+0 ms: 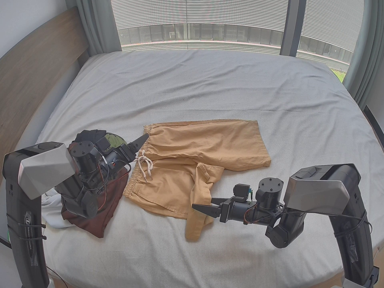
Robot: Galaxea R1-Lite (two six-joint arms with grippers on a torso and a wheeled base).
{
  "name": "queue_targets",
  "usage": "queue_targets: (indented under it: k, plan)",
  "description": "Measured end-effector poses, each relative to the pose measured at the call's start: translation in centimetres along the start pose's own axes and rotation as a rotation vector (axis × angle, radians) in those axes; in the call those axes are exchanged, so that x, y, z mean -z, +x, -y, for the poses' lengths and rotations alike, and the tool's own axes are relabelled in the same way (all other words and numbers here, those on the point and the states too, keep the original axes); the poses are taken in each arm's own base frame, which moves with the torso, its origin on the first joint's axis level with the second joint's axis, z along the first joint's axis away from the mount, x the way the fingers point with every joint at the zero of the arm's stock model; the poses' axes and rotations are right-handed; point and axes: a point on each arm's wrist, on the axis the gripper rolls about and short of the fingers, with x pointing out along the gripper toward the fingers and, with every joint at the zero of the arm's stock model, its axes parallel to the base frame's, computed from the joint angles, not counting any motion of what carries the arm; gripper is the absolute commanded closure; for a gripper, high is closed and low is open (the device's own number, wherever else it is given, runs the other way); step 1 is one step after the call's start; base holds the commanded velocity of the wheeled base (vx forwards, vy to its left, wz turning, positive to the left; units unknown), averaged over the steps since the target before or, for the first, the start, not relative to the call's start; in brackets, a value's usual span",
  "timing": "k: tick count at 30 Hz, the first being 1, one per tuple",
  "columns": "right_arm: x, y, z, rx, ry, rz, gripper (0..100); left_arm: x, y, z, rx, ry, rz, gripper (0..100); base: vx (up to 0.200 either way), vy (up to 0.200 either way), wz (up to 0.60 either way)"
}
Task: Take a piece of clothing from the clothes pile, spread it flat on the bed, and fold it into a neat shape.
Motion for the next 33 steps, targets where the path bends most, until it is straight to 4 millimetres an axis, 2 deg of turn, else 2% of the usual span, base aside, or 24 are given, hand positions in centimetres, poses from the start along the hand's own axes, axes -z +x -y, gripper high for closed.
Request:
queue_targets:
  k: [5,6,20,24,33]
  plan:
    - [-0.1,0.3,-0.1,-0.009,-0.006,0.006,0,-0.1,0.0,0.0,0.001,0.002,0.004,0,0.0,0.0,0.0]
    - [-0.2,0.4,-0.1,-0.009,-0.007,0.007,100,-0.1,0.0,0.0,0.001,0.001,0.003,0,0.0,0.0,0.0]
    - [-0.4,-0.2,0.5,0.014,-0.003,0.02,100,-0.2,0.1,0.0,0.003,0.003,0.007,0,0.0,0.0,0.0]
    - [-1.1,-1.3,0.9,0.045,0.003,0.037,100,-0.2,0.1,0.1,0.004,0.003,0.007,0,0.0,0.0,0.0]
    - [-4.1,-5.0,2.2,0.144,0.0,0.124,100,-0.3,0.1,0.2,0.006,0.004,0.009,0,0.0,0.0,0.0]
